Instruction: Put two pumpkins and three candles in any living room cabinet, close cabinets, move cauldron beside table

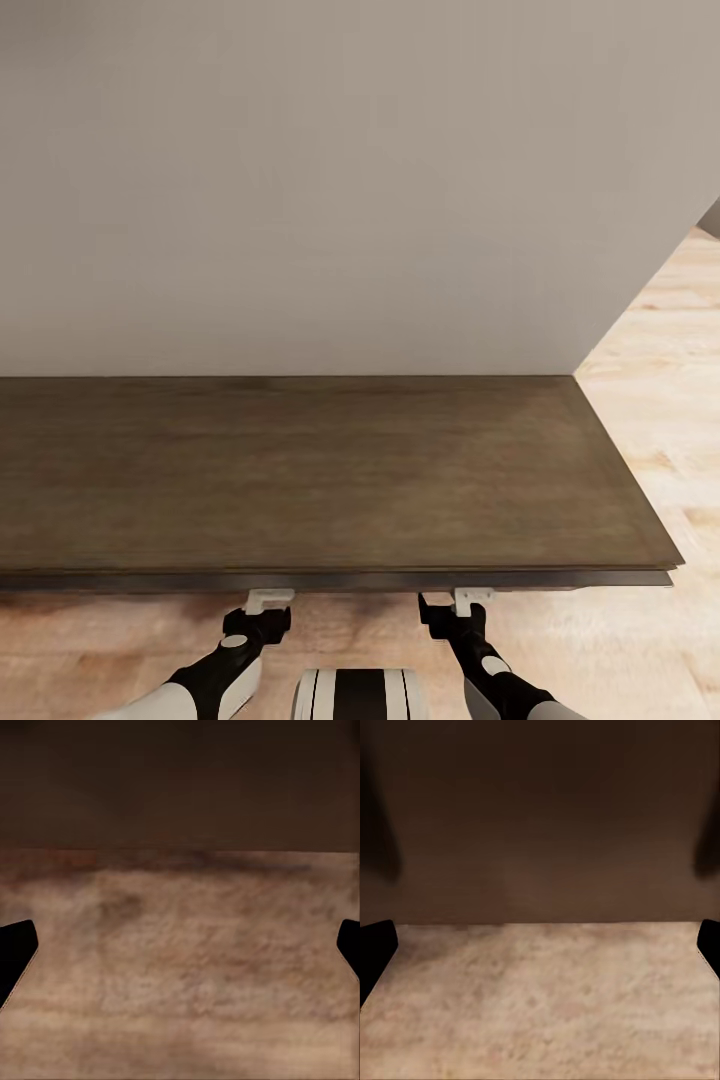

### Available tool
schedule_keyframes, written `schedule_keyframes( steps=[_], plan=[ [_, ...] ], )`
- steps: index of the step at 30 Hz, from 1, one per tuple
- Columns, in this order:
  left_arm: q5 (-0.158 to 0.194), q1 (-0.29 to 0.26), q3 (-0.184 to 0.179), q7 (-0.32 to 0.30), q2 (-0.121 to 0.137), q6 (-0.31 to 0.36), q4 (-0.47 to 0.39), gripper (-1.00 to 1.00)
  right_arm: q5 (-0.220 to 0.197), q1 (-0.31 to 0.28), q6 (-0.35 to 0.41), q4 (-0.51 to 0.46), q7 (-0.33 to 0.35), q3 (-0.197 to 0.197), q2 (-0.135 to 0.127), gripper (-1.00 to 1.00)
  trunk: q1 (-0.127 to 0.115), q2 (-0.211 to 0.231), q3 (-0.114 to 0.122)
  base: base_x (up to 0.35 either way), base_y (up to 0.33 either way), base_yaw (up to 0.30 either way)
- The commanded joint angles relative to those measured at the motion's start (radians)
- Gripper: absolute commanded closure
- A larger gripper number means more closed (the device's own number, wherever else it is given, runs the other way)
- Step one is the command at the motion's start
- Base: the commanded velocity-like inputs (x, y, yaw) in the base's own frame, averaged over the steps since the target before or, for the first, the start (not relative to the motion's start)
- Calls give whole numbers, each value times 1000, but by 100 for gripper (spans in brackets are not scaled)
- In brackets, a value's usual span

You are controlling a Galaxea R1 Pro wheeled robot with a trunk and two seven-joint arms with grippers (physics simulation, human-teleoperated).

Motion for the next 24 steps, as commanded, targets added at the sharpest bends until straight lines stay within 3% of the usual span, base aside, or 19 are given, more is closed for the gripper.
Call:
schedule_keyframes(
  steps=[1,11,24],
  plan=[
    [-2,0,3,0,0,0,0,-100,0,0,0,0,0,0,0,-100,0,0,0,132,0,0],
    [-2,0,3,0,0,-1,0,-100,1,0,0,0,-1,1,1,-100,0,0,0,90,0,0],
    [-2,0,3,0,0,0,1,-100,1,0,0,0,0,0,2,-100,0,0,0,-319,0,0]
  ],
)
